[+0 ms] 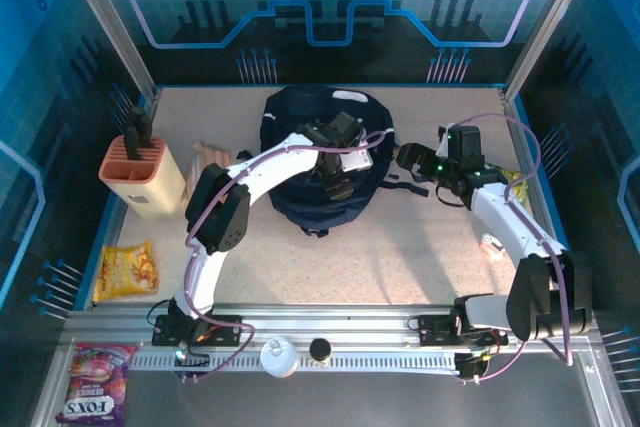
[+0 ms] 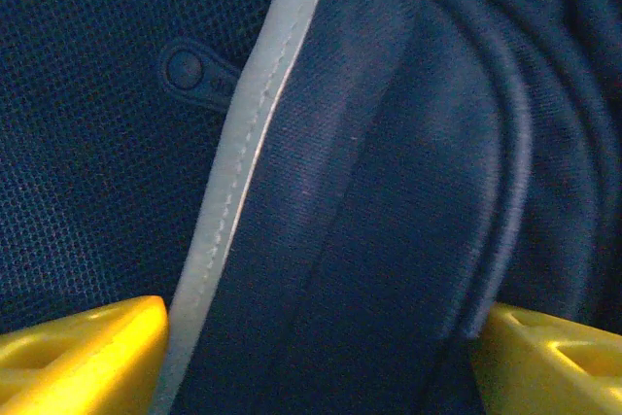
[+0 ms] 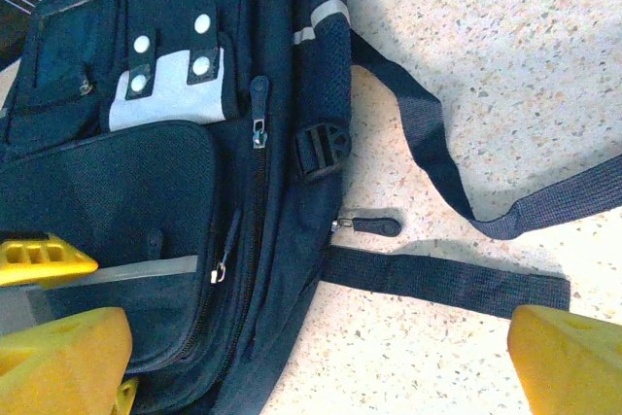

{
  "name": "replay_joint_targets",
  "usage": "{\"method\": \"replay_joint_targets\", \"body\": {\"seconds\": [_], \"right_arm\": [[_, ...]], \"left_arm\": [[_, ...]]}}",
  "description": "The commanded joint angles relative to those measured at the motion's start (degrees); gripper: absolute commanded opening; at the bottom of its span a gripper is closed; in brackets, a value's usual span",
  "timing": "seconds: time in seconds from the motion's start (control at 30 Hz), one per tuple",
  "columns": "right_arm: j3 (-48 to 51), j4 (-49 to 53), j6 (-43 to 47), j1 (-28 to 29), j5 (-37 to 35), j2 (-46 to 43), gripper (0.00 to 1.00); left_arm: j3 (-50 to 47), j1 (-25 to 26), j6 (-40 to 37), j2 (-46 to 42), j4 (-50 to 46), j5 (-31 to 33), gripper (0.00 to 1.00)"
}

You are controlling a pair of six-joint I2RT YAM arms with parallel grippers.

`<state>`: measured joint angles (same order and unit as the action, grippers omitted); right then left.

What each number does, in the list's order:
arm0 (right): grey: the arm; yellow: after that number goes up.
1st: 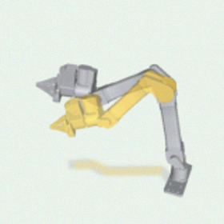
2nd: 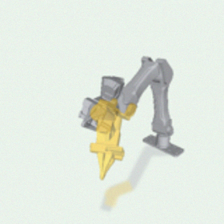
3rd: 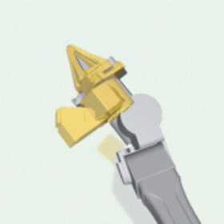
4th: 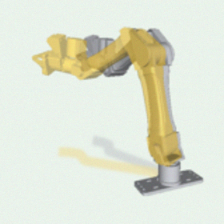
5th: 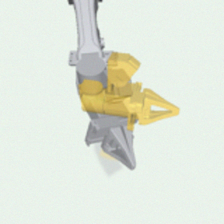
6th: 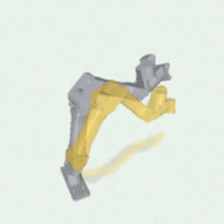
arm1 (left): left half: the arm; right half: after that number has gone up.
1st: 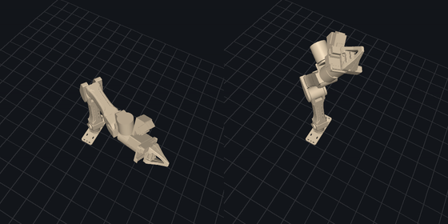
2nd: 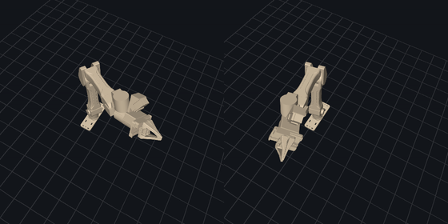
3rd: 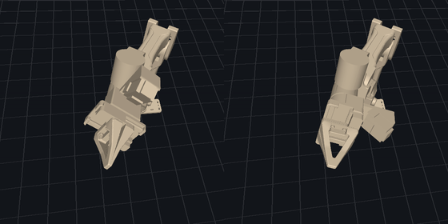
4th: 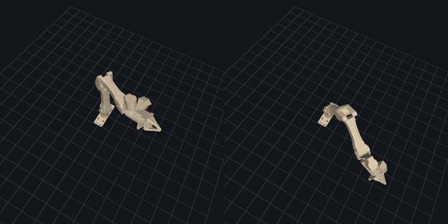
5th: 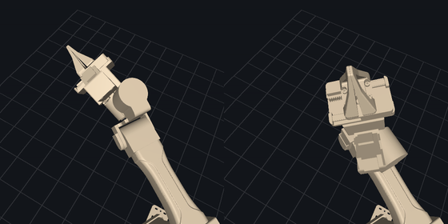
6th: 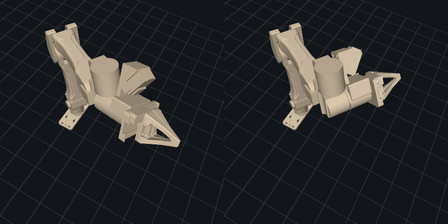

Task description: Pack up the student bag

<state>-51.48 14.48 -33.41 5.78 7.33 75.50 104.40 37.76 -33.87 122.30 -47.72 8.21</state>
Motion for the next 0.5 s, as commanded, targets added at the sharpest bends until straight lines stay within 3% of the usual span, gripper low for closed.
{"method": "replay_joint_targets", "body": {"seconds": [0.0, 0.27, 0.47], "right_arm": [[-2.4, -1.5, -0.4, -1.0, 2.4, 2.1, 1.0], [-3.6, -6.1, -1.5, -1.1, 7.7, 5.9, 1.0], [-7.1, -11.8, -4.9, -0.9, 17.4, 12.5, 0.95]], "left_arm": [[3.1, -0.9, -2.7, 2.0, -0.7, 3.1, 0.72], [1.5, -1.0, -0.4, -2.4, 3.7, 1.9, 0.34], [-7.3, -1.0, 1.5, -10.3, 11.6, 0.9, 0.21]]}}
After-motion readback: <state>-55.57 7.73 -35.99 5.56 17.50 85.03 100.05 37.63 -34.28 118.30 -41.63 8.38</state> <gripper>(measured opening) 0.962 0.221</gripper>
